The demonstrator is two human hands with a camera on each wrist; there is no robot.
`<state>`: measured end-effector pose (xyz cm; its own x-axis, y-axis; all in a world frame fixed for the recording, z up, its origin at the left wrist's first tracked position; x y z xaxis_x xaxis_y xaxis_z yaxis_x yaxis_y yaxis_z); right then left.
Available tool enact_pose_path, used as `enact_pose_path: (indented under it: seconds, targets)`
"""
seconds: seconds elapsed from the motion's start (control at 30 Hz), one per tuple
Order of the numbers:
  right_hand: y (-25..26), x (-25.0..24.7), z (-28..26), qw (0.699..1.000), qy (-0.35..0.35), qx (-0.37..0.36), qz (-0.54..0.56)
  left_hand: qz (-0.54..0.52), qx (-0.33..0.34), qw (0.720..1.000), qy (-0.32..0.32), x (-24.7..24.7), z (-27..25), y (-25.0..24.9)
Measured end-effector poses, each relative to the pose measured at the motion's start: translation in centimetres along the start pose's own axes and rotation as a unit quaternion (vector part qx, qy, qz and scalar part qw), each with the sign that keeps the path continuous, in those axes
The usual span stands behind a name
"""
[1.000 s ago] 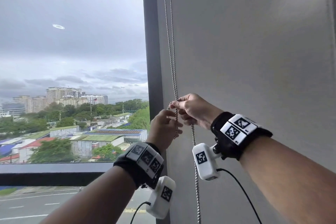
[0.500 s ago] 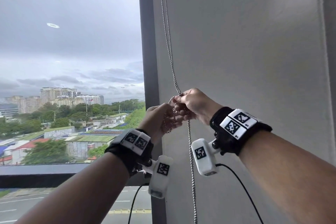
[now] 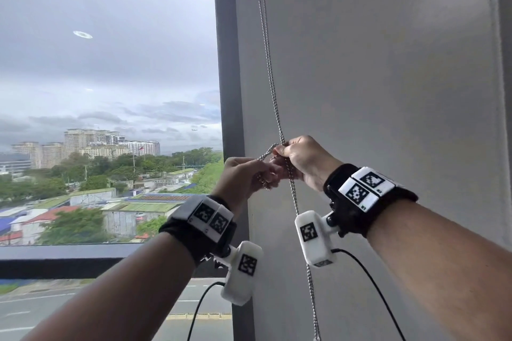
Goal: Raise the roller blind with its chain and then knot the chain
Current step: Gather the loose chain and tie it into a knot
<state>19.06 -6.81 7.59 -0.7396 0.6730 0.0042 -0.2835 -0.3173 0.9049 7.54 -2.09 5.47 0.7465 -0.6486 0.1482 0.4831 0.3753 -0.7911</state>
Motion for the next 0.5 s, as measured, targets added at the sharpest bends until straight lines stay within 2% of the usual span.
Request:
enact_pose_path:
  seconds: [0.07, 0.2, 0.27, 0.37, 0.43, 0.5]
  targets:
    - [-0.3, 0.0, 0.0, 1.000, -0.010, 0.008, -0.011, 0.059, -0.018, 0.998, 0.024, 0.4, -0.3, 0.0]
    - [-0.3, 0.1, -0.2, 0.999, -0.025, 0.001, -0.039, 0.195, -0.018, 0.980, 0.017, 0.6, 0.4, 0.0]
    - [0.0, 0.5, -0.3, 0.999, -0.012, -0.003, -0.039, 0.249, -0.020, 0.967, 0.047, 1.1, 0.4, 0.3]
    - [0.0, 0.7, -0.6, 0.998, -0.004, 0.002, -0.057, 0.207, -0.049, 0.973, 0.090, 1.8, -0.1, 0.8]
    - [-0.2, 0.6, -0.4, 0.997, -0.003, -0.007, -0.083, 0.131, -0.069, 0.985, 0.083, 1.7, -0.4, 0.8]
    - [-0.4, 0.2, -0.4, 0.994, -0.006, -0.021, -0.109, 0.100, -0.061, 0.991, 0.062, 1.1, -0.1, 0.5]
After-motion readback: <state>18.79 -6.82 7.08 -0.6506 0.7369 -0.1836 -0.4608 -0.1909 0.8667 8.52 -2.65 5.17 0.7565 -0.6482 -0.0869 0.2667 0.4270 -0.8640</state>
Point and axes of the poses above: each hand's wrist, its own z-axis towards the middle knuckle, its own x-axis out of the palm, y = z × x, the point moved 6 cm from there along z, towards the middle knuckle, and after that the axes turned 9 degrees about -y, right-handed, at the moved point
